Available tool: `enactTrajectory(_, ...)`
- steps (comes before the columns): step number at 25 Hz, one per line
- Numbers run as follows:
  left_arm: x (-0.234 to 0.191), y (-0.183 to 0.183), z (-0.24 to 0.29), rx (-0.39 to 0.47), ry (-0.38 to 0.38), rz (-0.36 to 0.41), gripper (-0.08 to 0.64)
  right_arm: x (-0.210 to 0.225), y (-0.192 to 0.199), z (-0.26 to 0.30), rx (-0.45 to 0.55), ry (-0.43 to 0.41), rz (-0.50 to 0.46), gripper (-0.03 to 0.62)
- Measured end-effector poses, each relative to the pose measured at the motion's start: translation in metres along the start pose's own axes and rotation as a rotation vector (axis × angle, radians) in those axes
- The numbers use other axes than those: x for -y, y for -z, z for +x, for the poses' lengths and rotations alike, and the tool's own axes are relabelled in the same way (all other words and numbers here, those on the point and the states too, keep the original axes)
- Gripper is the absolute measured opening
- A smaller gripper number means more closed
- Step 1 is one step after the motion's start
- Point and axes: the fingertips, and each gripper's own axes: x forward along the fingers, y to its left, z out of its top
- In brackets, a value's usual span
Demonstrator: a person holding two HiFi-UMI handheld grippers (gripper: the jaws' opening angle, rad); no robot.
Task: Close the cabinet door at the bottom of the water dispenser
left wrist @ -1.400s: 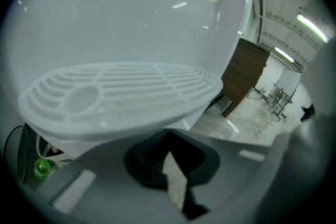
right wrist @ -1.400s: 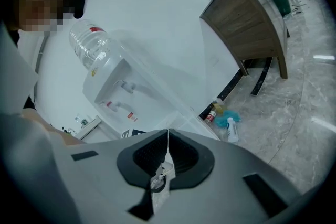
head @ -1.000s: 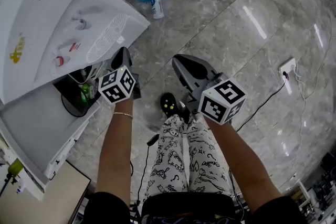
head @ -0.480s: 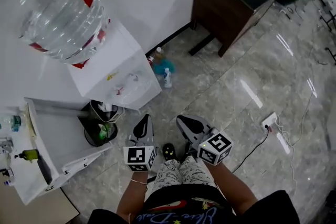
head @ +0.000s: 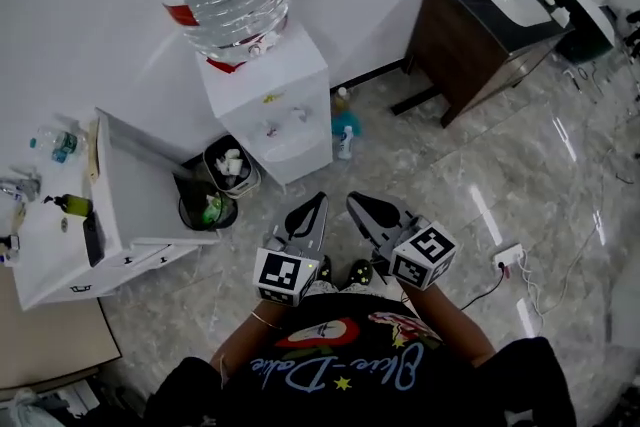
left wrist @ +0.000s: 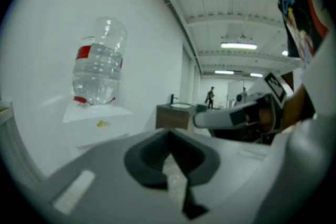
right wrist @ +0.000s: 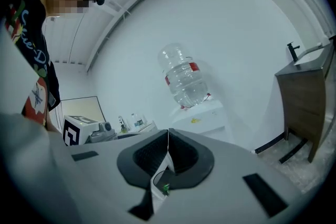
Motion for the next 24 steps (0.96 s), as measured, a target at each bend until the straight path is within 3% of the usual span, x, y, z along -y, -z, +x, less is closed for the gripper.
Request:
enactTrajectory(14,-0.019,0.019,-0.031,-0.050,-0.077,-0.067,-0.002,-0.015,0.016,0.003,-0.075,-0.032,0.003,0.015)
enactTrajectory(24,-0.030,0.029,-0.039,-0.058,-0.062,-0.112,-0.002,-0.022,0.022,0.007,-0.078,0.007,0.014,0.015)
